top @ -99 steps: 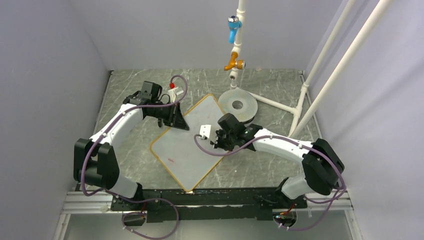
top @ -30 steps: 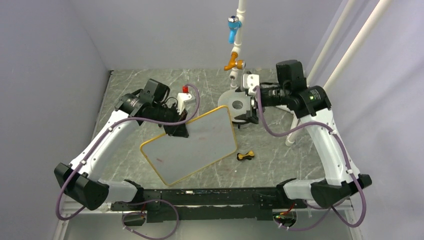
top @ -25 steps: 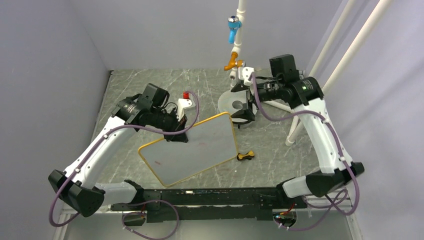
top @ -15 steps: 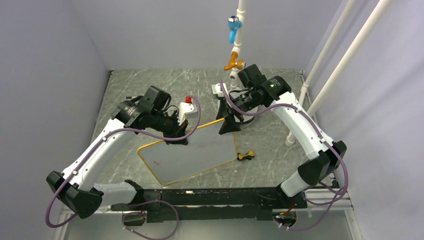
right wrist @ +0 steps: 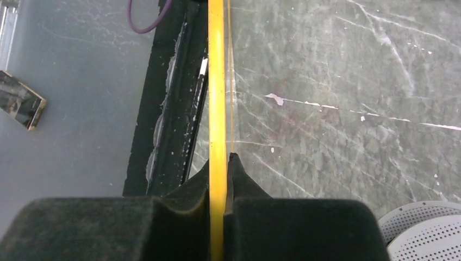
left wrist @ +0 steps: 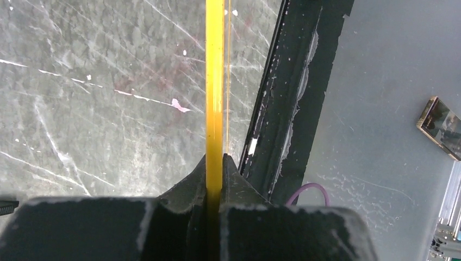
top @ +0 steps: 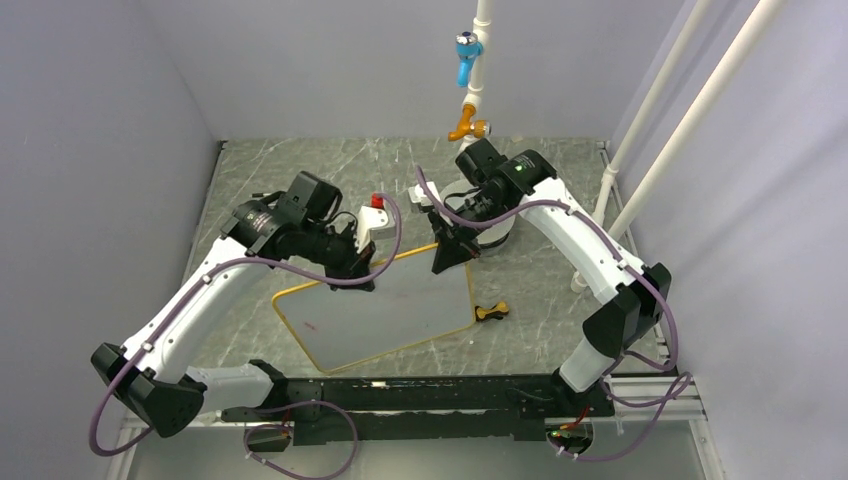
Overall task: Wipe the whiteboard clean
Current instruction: Pass from the left arm to the right, then place the whiteboard at the center of the board.
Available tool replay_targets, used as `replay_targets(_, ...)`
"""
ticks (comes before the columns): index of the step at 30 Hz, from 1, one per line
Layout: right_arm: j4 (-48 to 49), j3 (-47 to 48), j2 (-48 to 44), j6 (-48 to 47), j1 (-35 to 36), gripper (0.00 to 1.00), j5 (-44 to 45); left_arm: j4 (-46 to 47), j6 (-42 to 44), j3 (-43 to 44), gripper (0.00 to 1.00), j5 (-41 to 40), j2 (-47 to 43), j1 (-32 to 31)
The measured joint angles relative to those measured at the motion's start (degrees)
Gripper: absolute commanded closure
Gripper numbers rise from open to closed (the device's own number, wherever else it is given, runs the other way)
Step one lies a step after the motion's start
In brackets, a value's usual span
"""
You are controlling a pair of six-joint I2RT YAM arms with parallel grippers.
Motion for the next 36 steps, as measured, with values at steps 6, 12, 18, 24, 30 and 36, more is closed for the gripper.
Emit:
replay_targets(6, 3.3, -0.7, -1.0, 5.3, -0.3, 1.00, 1.5, 5.9, -0.5, -0.6, 0.50, -2.3, -1.4, -0.1)
replay_targets(12, 10.5, -1.5, -1.3, 12.6, -3.4, 1.00, 2.1, 17.7, -3.2, -4.0, 0.03, -12.5, -11.8, 0.8)
replay_targets(18, 18.3, -1.2, 1.7, 19.9, -4.8, 1.00, 3.2, 26.5, -8.1, -4.5, 0.01, -27.2, -25.9, 1.1)
replay_targets(24, 24.1, 7.9, 10.6, 28.5, -4.6, 1.00, 1.3, 30.9, -12.9, -10.2, 0.01, -35.8, -38.5, 1.2)
replay_targets(30, 32.9, 18.9, 18.7, 38.2, -4.5, 1.00, -2.3, 30.3, -16.8, -17.6, 0.01, -39.5, -46.4, 1.2)
replay_targets(36, 41.3, 33.0, 29.8, 47.3, -3.9, 1.00, -4.0, 29.0, -19.6, -21.2, 0.01, -42.2, -50.4, 1.2)
